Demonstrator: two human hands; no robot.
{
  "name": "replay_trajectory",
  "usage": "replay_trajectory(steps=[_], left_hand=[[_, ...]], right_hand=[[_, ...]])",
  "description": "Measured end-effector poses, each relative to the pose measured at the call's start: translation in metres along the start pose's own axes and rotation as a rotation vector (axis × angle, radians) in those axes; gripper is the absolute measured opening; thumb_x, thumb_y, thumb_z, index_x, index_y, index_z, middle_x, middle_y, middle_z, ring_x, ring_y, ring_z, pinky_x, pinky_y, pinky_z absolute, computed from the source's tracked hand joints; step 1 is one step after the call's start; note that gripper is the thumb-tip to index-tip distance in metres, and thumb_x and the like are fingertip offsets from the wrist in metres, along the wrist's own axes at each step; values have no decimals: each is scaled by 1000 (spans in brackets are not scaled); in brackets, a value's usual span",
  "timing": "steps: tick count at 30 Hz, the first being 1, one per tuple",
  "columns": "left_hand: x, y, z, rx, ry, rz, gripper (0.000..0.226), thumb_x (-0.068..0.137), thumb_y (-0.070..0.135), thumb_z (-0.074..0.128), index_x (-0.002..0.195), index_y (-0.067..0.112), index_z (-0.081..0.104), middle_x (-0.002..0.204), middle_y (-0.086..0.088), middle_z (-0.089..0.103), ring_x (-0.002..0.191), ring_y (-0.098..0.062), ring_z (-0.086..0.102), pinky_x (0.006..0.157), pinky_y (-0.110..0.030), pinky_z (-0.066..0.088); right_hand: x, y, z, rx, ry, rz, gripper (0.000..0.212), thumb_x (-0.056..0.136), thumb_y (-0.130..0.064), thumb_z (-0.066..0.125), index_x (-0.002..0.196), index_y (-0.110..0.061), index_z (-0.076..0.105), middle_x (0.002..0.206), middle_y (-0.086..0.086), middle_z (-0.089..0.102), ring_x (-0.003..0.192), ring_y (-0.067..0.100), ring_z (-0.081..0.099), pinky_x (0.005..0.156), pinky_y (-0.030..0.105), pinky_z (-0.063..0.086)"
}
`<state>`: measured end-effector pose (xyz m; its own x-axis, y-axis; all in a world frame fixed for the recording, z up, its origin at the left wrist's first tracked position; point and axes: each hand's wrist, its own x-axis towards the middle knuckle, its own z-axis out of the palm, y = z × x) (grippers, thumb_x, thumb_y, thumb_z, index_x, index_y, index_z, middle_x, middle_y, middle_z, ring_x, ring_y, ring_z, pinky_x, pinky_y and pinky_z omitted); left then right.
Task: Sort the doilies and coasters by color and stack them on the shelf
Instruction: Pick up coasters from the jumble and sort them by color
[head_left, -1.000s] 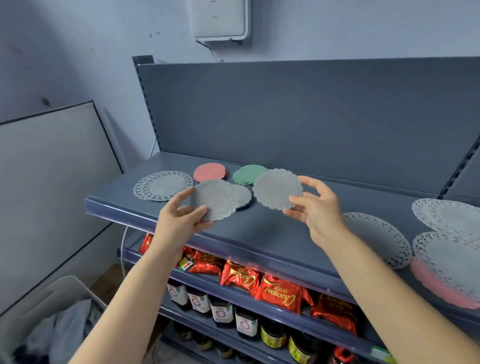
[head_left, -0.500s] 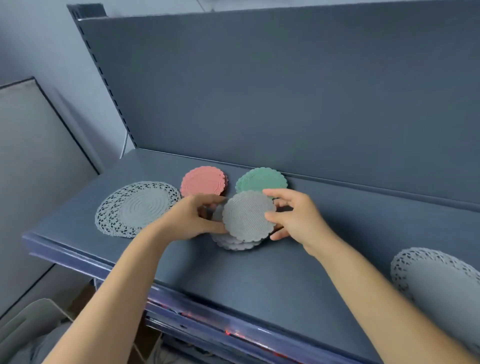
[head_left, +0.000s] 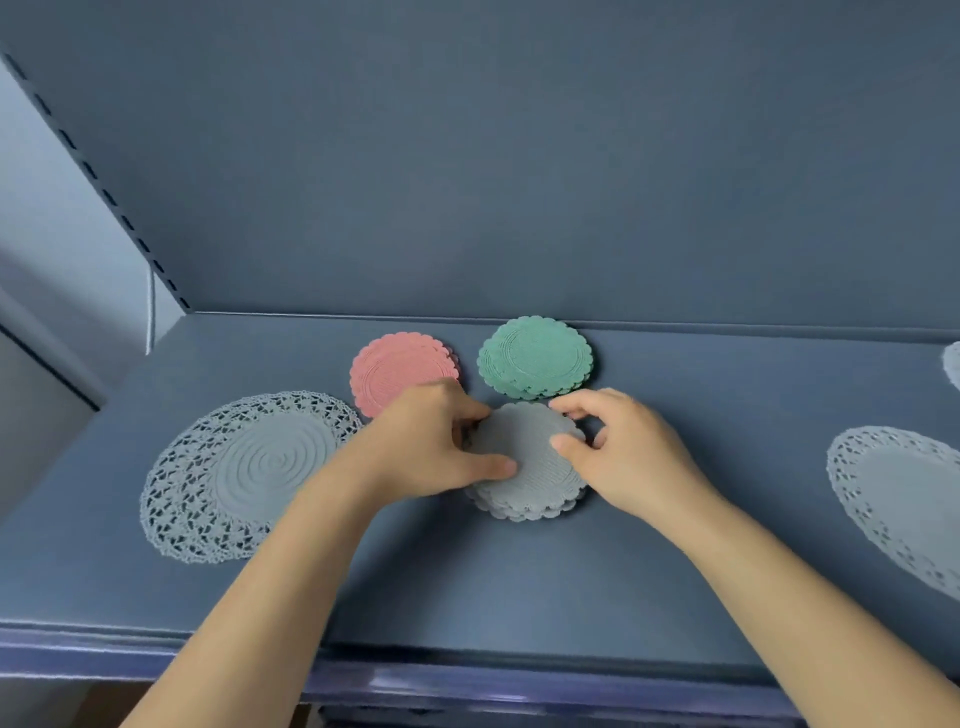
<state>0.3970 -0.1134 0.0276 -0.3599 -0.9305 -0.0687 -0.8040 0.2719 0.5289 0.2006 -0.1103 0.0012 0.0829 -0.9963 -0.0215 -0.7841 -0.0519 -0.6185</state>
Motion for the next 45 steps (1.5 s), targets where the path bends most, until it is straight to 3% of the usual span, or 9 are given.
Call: replay_trajectory(steps=[2,5,8,12,16,24,34,41,45], left_hand=[[0,-1,-1,47,-2,45,46,70,46,73,77,2,64,77,-14,56,68,-19,49,66,-35,42],[-3,1,0,82,44,144,33,77,34,72,94,8,64,83,4,43,73,-5,45,66,-22,34],[-4,9,3,359,24,160,43,84,41,58,118,14,53,112,0,47,104,-21,51,86,-31,42],[-2,38,2,680,89,264,47,83,29,55,127,20,45,130,0,45,117,-23,48,92,-32,37],[1,89,12,687,110,414,51,81,17,55,131,24,45,125,2,53,115,-22,53,90,-31,39],[-8,222,95,618,129,615,48,86,35,55,131,25,45,126,4,53,117,-21,52,95,-33,40],[-23,407,210,606,130,666,48,88,45,53,130,23,48,120,-1,55,116,-26,50,96,-38,38],[16,445,221,688,85,506,47,84,49,54,122,21,52,113,0,58,107,-24,55,77,-30,38],[76,459,227,646,36,414,44,88,42,53,127,20,50,120,-1,58,111,-24,55,79,-34,43]], right_hand=[[-5,-6,3,-34,19,28,35,88,-28,62,122,-32,59,117,-10,61,78,9,46,80,25,43],[-17,-13,7,-72,69,77,37,90,-28,59,127,-31,57,123,-7,61,89,13,52,86,26,43],[-32,-20,8,-182,97,105,43,94,-36,51,136,-28,48,132,-6,56,118,19,53,92,30,42],[-60,-19,-9,-235,193,141,46,97,-42,41,140,-25,41,133,-4,52,111,21,55,89,33,43],[-107,6,-53,-452,279,237,49,96,-44,42,141,-26,36,138,-4,47,122,23,47,90,36,45],[-224,109,-148,-514,297,439,56,92,-49,47,143,-28,35,146,-2,41,131,21,43,97,38,46],[-309,224,-243,-459,376,371,49,93,-42,50,139,-25,42,133,-2,51,119,20,51,84,33,46],[-288,272,-292,-565,334,295,45,93,-42,49,133,-22,45,129,-1,54,116,23,51,80,34,47],[-257,303,-309,-528,256,281,42,91,-44,51,127,-22,50,124,0,57,114,24,53,82,35,48]])
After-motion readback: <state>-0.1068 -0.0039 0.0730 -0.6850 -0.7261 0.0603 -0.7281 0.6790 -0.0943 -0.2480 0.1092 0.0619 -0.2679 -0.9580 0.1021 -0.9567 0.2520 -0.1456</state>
